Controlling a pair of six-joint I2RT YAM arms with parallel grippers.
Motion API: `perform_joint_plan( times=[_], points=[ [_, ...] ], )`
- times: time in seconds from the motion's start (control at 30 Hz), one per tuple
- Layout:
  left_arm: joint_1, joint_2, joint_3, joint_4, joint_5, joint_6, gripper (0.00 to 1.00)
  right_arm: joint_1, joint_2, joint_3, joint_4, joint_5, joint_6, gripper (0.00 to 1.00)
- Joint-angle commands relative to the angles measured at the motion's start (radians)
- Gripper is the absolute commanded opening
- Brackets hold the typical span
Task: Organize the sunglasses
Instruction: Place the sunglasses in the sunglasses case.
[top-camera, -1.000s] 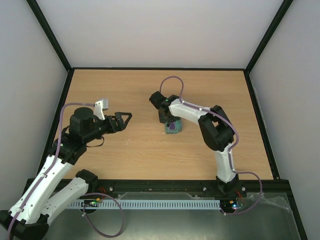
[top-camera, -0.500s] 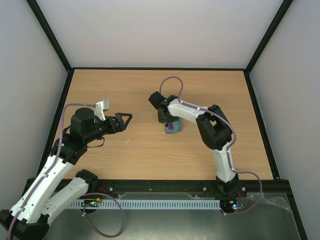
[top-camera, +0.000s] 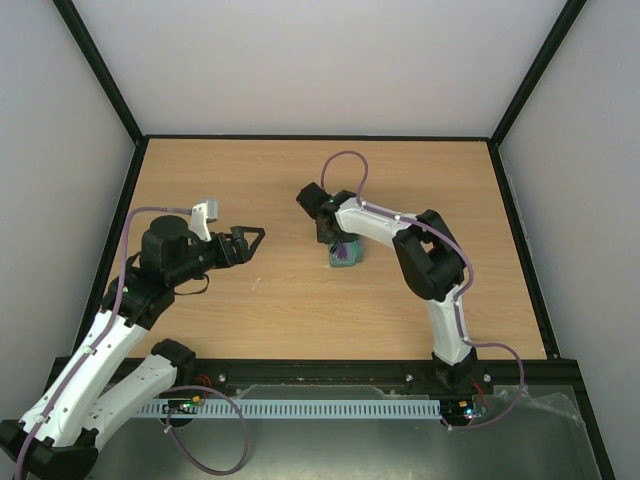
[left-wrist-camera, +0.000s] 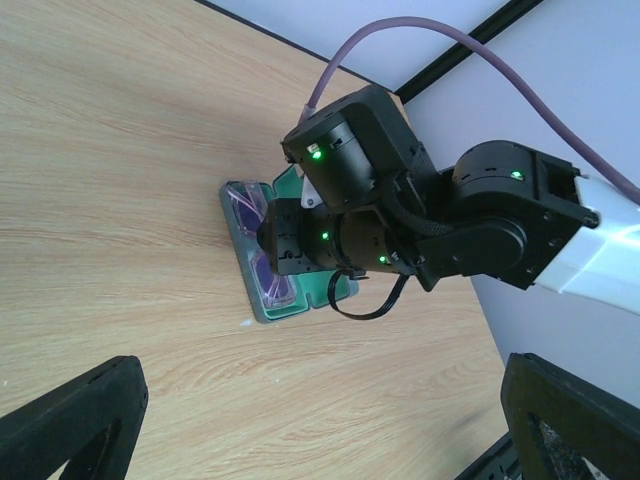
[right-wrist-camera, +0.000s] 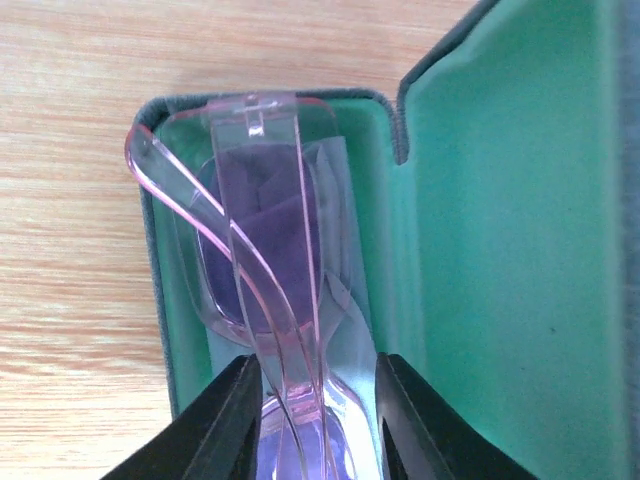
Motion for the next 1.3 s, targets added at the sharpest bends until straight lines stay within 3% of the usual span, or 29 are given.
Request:
perform_joint_plan(
  times=[0.0,0.17,0.5,0.93,1.2,1.27],
  points=[
    [0.009,0.0,-0.017,0.016,0.016,0.002,1.0,0.007,-0.075,-0.006,0.019,0.046,0.008,0.37],
    [0.009,0.003,-0.013,0.015,0.013,0.002,1.0,0.006,-0.079,0.0,0.043,0.05,0.0,0.38],
    [0.01,0.026,0.016,-0.006,0.007,0.016,1.0,0.002,0.002,0.09,0.059,0.041,-0.034,0.16],
    [0.012,0.027,0.018,-0.003,0.006,0.012,1.0,-0.008,0.081,0.084,0.0,0.121,-0.027,0.15],
    [0.012,0.026,0.011,-0.001,0.01,0.007,0.99,-0.006,0.043,0.076,0.011,0.109,-0.033,0.15],
    [0.012,0.024,0.009,0.0,0.007,0.006,1.0,-0.002,0.007,0.064,0.032,0.099,-0.038,0.19]
  ],
)
